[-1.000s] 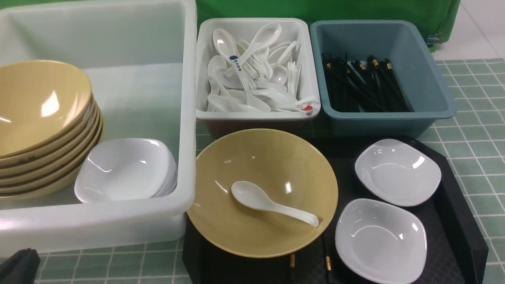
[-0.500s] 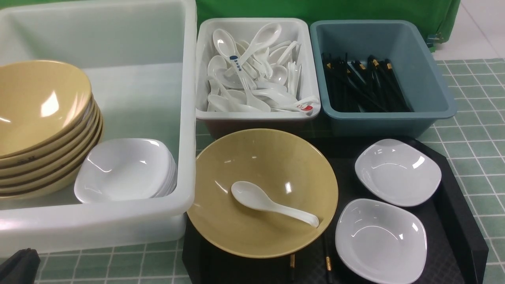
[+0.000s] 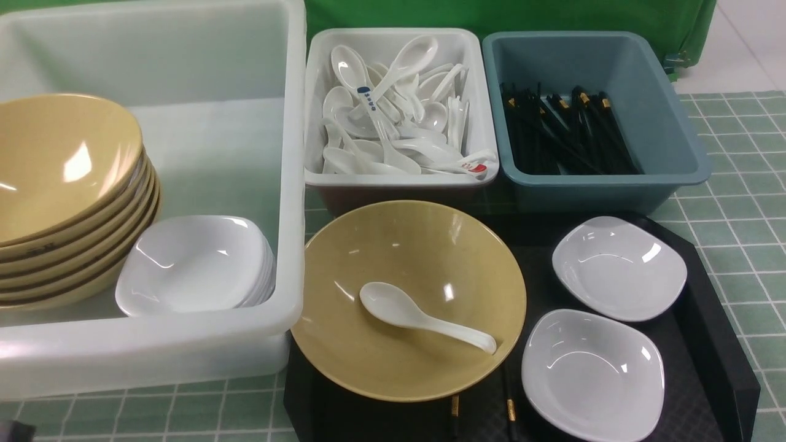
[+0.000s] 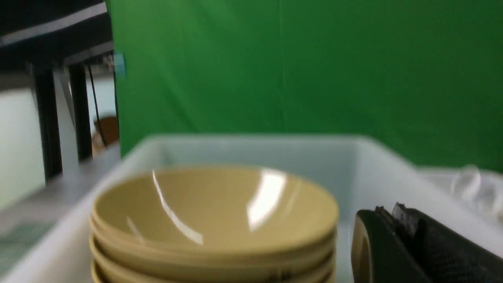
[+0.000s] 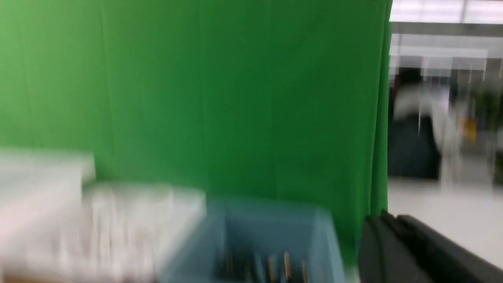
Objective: On blue table put chopsticks spoon bowls plates into blue grey white boxes.
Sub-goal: 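Pick up the spoon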
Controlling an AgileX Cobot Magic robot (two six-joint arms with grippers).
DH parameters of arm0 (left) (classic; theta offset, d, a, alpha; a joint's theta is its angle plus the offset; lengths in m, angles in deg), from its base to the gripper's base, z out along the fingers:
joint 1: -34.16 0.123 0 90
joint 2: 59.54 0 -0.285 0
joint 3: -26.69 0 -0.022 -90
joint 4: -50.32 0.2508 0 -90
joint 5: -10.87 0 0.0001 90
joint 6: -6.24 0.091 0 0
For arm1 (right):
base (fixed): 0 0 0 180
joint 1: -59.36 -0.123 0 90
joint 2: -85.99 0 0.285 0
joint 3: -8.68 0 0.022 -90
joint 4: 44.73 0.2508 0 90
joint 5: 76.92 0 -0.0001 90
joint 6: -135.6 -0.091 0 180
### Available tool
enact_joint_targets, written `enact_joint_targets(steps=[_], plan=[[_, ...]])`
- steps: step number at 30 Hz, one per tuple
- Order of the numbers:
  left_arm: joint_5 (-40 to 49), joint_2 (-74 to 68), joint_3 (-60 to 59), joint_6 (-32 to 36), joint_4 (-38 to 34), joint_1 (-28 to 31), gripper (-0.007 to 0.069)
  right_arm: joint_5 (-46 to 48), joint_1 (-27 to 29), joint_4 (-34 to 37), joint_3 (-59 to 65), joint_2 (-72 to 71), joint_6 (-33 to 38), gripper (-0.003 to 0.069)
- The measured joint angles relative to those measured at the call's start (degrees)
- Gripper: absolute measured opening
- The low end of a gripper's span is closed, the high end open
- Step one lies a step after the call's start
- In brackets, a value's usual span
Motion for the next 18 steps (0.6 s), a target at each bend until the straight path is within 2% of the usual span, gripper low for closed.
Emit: enact_joint_targets(steps=[2, 3, 4, 7, 11, 12, 13, 15, 16, 17, 18], plan=[[-10.1, 0.0, 0.0, 0.0, -0.1, 0.0, 0.0004, -11.1, 0.0, 0.0, 0.0, 0.0, -7.6, 0.0085], [-10.8, 0.0, 0.0, 0.0, -0.1, 0.0, 0.0004, -12.5, 0.0, 0.0, 0.0, 0.0, -8.1, 0.0086], [-15.2, 0.0, 0.0, -0.2, -0.2, 0.0, 0.0004, -16.4, 0.0, 0.1, 0.0, 0.0, -10.9, 0.0087], [-22.7, 0.0, 0.0, -3.4, -0.5, 0.0, 0.0004, -18.5, 0.0, 0.1, 0.0, 0.0, -14.0, 0.0089], [-28.8, 0.0, 0.0, -13.5, -1.4, 0.0, 0.0004, -15.9, 0.0, -0.2, -1.0, 0.0, -18.2, 0.009], [-28.8, 0.0, 0.0, -14.0, -1.4, 0.0, 0.0004, -15.2, 0.0, -0.2, -1.3, 0.0, -18.2, 0.009], [-26.5, 0.0, 0.9, -18.8, -0.6, 0.0, 0.0004, -8.8, 0.0, -0.4, -5.0, 0.0, -18.4, 0.0084], [-23.1, 0.0, 3.2, -21.0, 0.9, 0.0, 0.0004, -2.8, 0.0, -0.4, -9.1, 0.3, -17.8, 0.0076], [-15.7, 0.0, 7.5, -22.6, 3.5, 0.0, 0.0004, 3.3, 0.0, -0.4, -13.8, 1.3, -16.1, 0.0063], [-12.5, 0.0, 9.7, -23.1, 5.1, 0.0, 0.0004, 6.8, 0.0, -0.4, -16.6, 1.9, -14.7, 0.0057], [-4.4, -0.9, 15.7, -24.2, 7.0, 0.0, 0.0004, 11.1, 0.0, -0.4, -20.1, 3.7, -12.7, 0.0048]])
